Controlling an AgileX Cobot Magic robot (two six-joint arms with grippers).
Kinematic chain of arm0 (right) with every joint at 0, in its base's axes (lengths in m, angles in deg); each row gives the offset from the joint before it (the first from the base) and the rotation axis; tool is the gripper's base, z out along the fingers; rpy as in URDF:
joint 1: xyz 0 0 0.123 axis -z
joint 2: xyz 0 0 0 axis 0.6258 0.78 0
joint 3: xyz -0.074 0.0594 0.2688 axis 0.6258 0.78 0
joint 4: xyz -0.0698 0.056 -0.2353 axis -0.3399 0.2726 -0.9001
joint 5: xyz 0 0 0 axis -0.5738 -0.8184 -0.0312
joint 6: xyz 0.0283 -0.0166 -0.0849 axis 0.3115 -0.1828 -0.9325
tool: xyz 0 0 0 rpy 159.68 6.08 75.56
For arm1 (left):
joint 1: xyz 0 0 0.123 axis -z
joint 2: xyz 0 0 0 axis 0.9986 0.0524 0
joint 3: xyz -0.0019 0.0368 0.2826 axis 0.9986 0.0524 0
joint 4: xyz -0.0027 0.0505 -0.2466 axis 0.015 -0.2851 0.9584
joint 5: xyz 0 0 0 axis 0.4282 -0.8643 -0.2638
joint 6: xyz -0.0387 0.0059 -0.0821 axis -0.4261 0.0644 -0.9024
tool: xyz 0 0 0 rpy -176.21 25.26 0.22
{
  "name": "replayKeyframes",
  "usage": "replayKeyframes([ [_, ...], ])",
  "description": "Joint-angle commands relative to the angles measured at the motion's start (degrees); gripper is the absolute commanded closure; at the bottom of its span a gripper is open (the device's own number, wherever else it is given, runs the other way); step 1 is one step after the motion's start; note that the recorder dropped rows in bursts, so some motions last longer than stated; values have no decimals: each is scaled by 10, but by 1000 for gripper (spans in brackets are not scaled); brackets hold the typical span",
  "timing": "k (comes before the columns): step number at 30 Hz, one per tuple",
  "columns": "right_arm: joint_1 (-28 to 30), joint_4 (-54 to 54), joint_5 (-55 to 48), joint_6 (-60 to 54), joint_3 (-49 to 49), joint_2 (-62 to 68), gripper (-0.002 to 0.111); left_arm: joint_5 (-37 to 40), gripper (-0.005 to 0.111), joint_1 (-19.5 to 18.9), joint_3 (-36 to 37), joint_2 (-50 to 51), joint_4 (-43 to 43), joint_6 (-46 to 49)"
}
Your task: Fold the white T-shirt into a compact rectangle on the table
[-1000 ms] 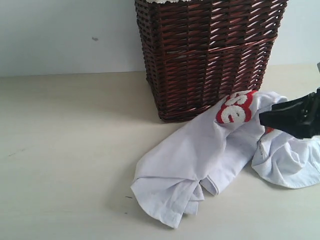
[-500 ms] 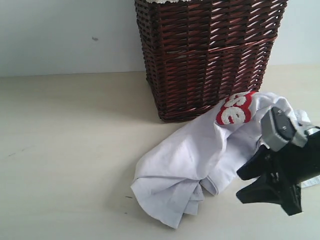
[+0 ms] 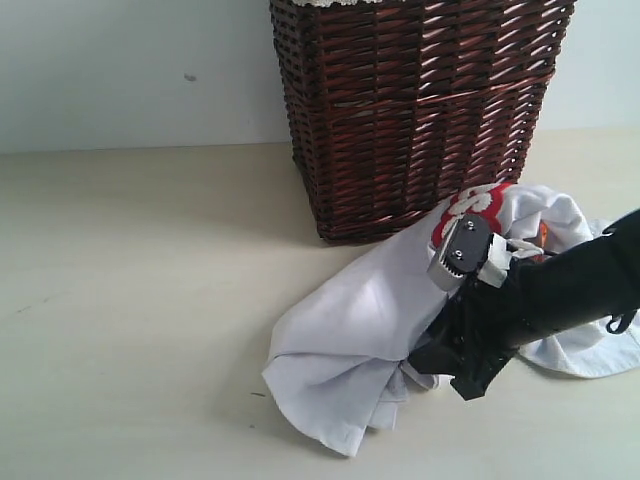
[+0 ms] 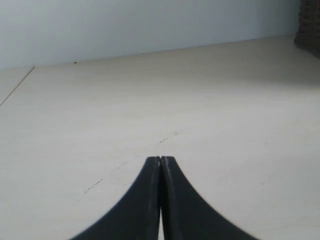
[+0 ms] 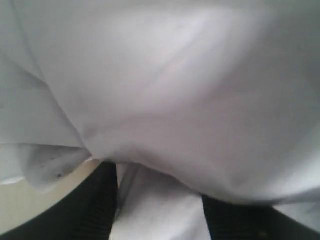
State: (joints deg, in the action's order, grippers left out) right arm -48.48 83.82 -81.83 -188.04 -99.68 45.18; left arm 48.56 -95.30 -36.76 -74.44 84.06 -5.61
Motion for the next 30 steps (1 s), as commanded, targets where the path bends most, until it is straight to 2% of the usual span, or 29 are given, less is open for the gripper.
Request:
replayKeyframes([
  [1,-3,-53,34,17,-6,9,76,-3,107,3,0,-4,2,1],
  [5,-3,-160,21,59,-6,-2,107,-3,107,3,0,-4,2,1],
  [10,-3,-239,-46,83,-6,-40,108,-3,107,3,0,-4,2,1],
  [19,-3,-421,-350,73,-7,-173,108,-3,107,3,0,-4,2,1],
  [24,-3,-527,-350,140,-9,-222,108,-3,107,3,0,-4,2,1],
  [27,-3,-621,-350,143,-8,-244,108,-3,107,3,0,-4,2,1],
  [30,-3,-667,-350,153,-8,-257,108,-3,107,3,0,-4,2,1],
])
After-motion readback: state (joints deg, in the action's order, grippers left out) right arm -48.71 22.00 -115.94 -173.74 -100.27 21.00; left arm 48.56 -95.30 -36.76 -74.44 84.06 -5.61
